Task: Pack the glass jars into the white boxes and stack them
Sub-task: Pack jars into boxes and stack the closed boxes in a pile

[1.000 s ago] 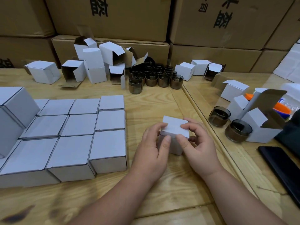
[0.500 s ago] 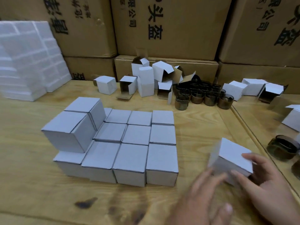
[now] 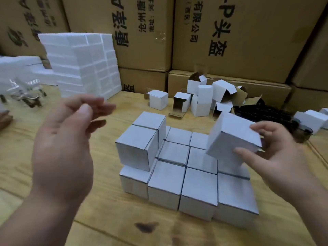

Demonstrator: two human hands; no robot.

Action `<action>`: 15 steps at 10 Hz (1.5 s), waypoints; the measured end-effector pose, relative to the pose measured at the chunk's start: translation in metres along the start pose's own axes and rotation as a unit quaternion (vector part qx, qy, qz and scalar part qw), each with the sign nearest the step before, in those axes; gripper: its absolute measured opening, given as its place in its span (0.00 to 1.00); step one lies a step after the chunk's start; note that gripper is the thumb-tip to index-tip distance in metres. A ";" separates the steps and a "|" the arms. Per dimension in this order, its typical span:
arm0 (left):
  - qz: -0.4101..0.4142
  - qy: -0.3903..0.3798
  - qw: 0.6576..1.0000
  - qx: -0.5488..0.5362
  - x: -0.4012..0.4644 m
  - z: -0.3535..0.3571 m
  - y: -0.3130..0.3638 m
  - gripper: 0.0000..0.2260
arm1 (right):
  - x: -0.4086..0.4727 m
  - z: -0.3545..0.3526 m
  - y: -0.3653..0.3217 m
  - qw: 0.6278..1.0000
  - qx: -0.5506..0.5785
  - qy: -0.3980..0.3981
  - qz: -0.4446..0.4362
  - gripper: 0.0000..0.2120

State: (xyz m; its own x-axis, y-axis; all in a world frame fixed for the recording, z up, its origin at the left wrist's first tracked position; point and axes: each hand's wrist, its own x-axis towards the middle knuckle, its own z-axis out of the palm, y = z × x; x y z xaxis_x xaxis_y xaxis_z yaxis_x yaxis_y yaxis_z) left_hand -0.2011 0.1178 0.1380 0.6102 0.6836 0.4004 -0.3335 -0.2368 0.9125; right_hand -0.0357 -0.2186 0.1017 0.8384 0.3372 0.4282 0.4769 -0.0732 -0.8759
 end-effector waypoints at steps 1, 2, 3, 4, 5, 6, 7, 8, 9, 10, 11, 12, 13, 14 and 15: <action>-0.035 -0.019 0.998 -0.049 0.043 -0.015 -0.018 0.16 | 0.027 0.046 0.000 0.998 0.024 -0.058 0.025 0.25; -0.169 -0.085 0.975 -0.115 0.054 -0.001 -0.048 0.19 | 0.044 0.078 0.012 0.996 -0.007 -0.078 0.040 0.24; -0.283 -0.133 0.939 -0.146 0.065 0.010 -0.065 0.27 | 0.051 0.095 0.027 0.994 -0.027 -0.094 0.057 0.25; -0.348 -0.187 0.898 -0.193 0.065 0.026 -0.075 0.33 | 0.052 0.100 0.032 0.993 -0.032 -0.099 0.063 0.26; -0.366 -0.224 0.880 -0.203 0.065 0.037 -0.074 0.34 | 0.055 0.102 0.032 0.992 -0.030 -0.100 0.065 0.25; -0.353 -0.254 0.884 -0.170 0.063 0.044 -0.071 0.24 | 0.055 0.103 0.030 0.992 -0.029 -0.100 0.073 0.25; -0.332 -0.248 0.905 -0.098 0.062 0.046 -0.069 0.17 | 0.056 0.103 0.030 0.992 -0.029 -0.094 0.080 0.26; -0.355 -0.211 0.906 -0.088 0.062 0.047 -0.072 0.16 | 0.056 0.104 0.029 0.992 -0.030 -0.091 0.082 0.26; -0.354 -0.209 0.907 -0.092 0.062 0.048 -0.073 0.17 | 0.056 0.106 0.029 0.993 -0.026 -0.096 0.070 0.26; -0.351 -0.209 0.907 -0.097 0.061 0.048 -0.072 0.18 | 0.057 0.108 0.028 0.993 -0.024 -0.100 0.062 0.26; -0.377 -0.208 0.896 -0.106 0.058 0.046 -0.074 0.17 | 0.056 0.107 0.030 0.992 -0.029 -0.101 0.064 0.26; -0.406 -0.213 0.882 -0.105 0.053 0.042 -0.080 0.18 | 0.055 0.108 0.032 0.990 -0.030 -0.116 0.070 0.28; -0.408 -0.211 0.882 -0.101 0.052 0.041 -0.079 0.18 | 0.054 0.111 0.033 0.990 -0.026 -0.118 0.073 0.30; -0.403 -0.200 0.888 -0.098 0.053 0.044 -0.074 0.17 | 0.053 0.114 0.031 0.990 -0.027 -0.112 0.076 0.30; -0.394 -0.197 0.893 -0.092 0.053 0.048 -0.069 0.14 | 0.052 0.116 0.028 0.991 -0.032 -0.103 0.079 0.30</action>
State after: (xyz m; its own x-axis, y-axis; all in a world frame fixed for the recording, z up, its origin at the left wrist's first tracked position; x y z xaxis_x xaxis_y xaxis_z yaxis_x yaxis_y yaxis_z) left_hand -0.1118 0.1371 0.1002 0.9009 0.2840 -0.3281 0.2202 0.3522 0.9096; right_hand -0.0094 -0.0940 0.0737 0.8352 0.5008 0.2272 0.3659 -0.1977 -0.9094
